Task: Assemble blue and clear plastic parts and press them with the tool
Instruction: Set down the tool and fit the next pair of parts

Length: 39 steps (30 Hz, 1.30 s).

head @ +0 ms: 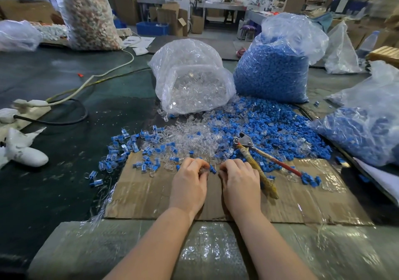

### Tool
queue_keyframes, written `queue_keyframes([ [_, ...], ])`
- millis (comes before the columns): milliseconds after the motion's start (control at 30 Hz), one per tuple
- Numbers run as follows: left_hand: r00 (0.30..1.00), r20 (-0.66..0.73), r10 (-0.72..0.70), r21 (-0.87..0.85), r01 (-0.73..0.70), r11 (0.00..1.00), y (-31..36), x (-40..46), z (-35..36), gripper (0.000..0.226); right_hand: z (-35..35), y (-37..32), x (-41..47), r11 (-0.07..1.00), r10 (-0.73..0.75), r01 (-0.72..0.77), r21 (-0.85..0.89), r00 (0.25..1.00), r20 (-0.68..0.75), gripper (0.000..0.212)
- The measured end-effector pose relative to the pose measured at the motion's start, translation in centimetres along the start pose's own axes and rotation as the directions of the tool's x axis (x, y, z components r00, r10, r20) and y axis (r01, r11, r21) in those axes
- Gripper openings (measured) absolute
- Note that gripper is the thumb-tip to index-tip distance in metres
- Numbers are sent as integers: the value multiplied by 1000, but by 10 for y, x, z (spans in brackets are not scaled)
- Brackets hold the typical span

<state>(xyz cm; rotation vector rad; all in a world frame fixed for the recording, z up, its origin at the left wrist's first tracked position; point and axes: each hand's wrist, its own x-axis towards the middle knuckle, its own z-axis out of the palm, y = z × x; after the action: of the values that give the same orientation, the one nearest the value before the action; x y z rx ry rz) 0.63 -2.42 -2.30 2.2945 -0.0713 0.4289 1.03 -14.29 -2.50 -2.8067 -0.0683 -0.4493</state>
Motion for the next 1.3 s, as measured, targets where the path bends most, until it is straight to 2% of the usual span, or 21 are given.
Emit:
queue_keyframes([
  [100, 1000, -2, 11, 5, -11, 1000, 0, -2, -1, 13, 0, 0, -1, 1000, -9, 9, 6, 1000, -10, 13],
  [200, 1000, -8, 15, 5, -15, 1000, 0, -2, -1, 11, -1, -2, -2, 995, -50, 52, 87, 999, -23, 25],
  [267, 1000, -7, 10, -11, -10, 1000, 1, -2, -1, 10, -1, -2, -2, 994, -95, 94, 58, 995, 5, 29],
  [500, 1000, -7, -15, -50, 15, 999, 1, -2, -2, 8, 1, -2, -3, 991, -101, 108, 76, 991, -85, 2],
  [633, 1000, -23, -8, -56, 7, 998, 0, -1, -3, 10, 1, -3, -3, 982, -123, 139, 125, 984, -126, 4],
  [767, 999, -34, -9, -73, 6, 997, 1, -1, -4, 9, 1, -3, -4, 972, -178, 193, 135, 978, -113, 21],
  [900, 999, -23, -32, -88, 30, 996, 0, -2, -3, 9, 2, -1, -3, 975, -170, 181, 132, 982, -87, 3],
  [1100, 999, 5, -45, -114, 45, 993, 1, -3, -3, 10, 2, -3, -3, 975, -149, 167, 147, 980, -130, 6],
  [1200, 998, -17, -58, -140, 55, 989, 1, -2, -4, 9, 2, -3, -2, 980, -154, 164, 112, 984, -90, 17],
  [1300, 997, -31, -69, -136, 64, 989, 0, -2, -4, 11, 2, -3, -1, 982, -152, 158, 105, 987, -58, 18],
])
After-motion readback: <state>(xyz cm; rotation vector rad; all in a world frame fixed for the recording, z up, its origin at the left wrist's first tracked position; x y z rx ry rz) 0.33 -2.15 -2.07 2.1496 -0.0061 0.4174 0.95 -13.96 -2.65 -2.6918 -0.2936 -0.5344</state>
